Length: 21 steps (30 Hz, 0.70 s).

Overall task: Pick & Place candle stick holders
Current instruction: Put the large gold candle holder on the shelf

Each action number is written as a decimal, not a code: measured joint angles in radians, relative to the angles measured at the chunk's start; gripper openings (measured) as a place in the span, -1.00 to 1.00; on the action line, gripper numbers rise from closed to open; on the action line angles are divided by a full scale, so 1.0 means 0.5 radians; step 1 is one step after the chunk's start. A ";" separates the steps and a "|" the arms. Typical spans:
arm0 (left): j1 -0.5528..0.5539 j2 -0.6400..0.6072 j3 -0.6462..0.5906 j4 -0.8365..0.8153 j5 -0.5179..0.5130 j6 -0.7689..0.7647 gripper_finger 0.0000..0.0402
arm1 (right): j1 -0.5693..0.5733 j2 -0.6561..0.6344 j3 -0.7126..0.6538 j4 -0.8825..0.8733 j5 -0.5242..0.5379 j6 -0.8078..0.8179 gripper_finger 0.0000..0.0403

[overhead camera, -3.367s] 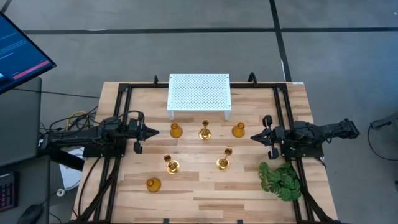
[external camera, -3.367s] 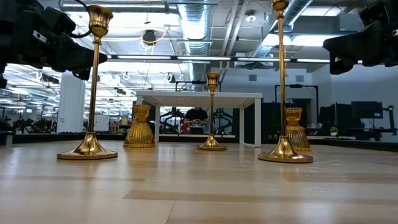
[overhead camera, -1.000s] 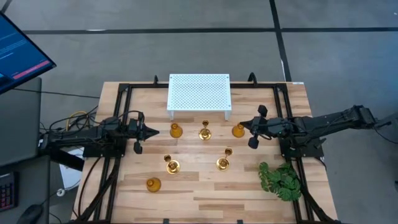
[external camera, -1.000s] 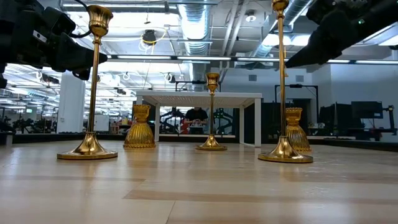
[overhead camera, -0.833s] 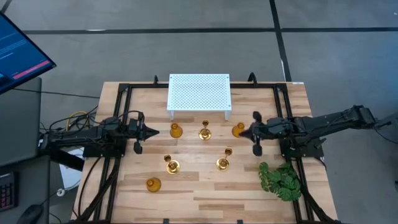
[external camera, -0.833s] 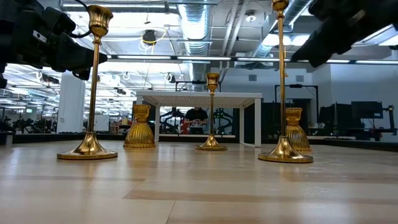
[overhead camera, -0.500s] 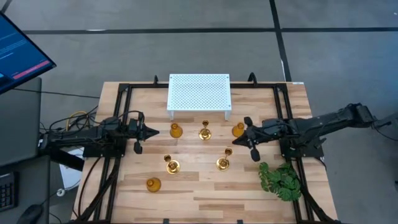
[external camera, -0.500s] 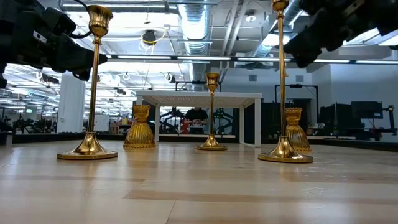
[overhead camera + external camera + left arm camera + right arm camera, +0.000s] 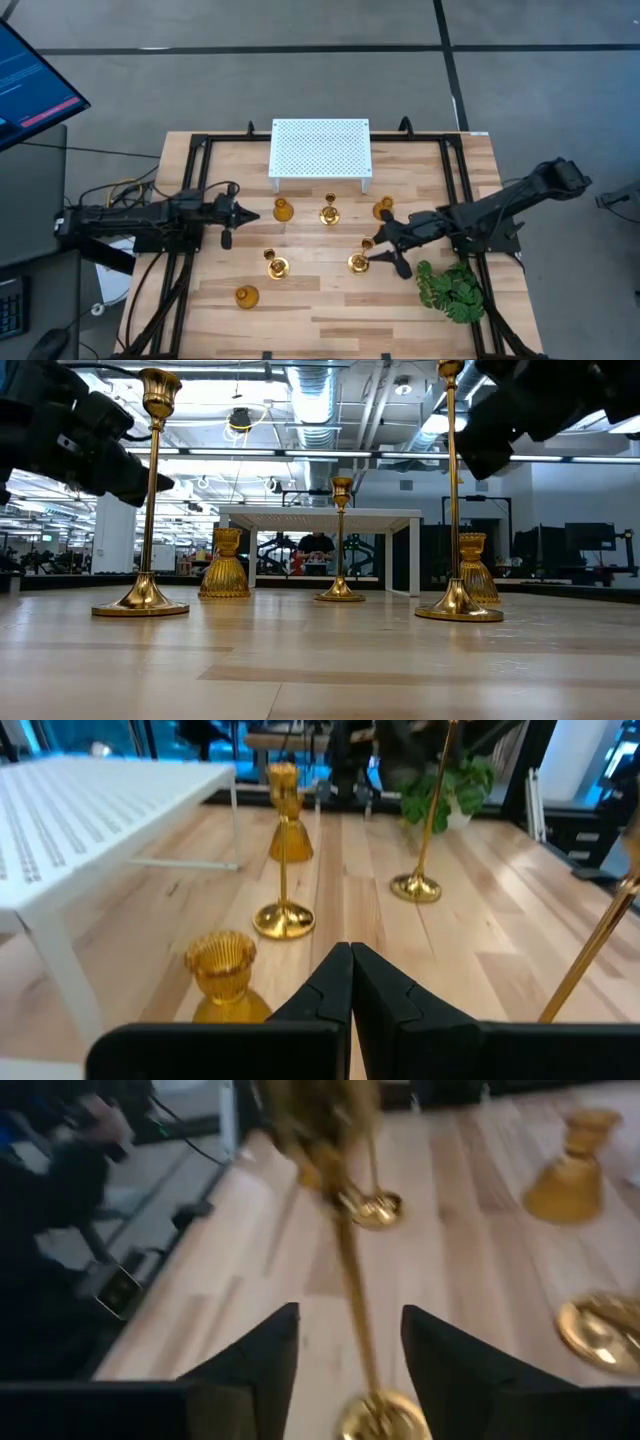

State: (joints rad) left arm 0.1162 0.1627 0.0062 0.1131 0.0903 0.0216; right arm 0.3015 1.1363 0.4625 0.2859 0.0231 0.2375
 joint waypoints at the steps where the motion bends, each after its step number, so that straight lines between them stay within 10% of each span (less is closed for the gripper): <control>1: 0.000 0.023 -0.001 0.000 0.000 0.000 -0.98 | 0.009 0.024 0.000 0.055 0.000 0.000 -0.10; 9: 0.000 0.143 -0.001 0.016 0.000 -0.002 -0.98 | 0.025 0.152 0.000 0.248 0.009 0.000 -0.13; 21: 0.001 0.167 -0.001 0.036 0.000 -0.006 -0.98 | 0.024 0.188 0.000 0.336 0.060 0.000 -0.71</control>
State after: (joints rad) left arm 0.1164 0.2462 0.0059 0.1311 0.0902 0.0185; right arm 0.3138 1.2304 0.4625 0.4538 0.0532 0.2375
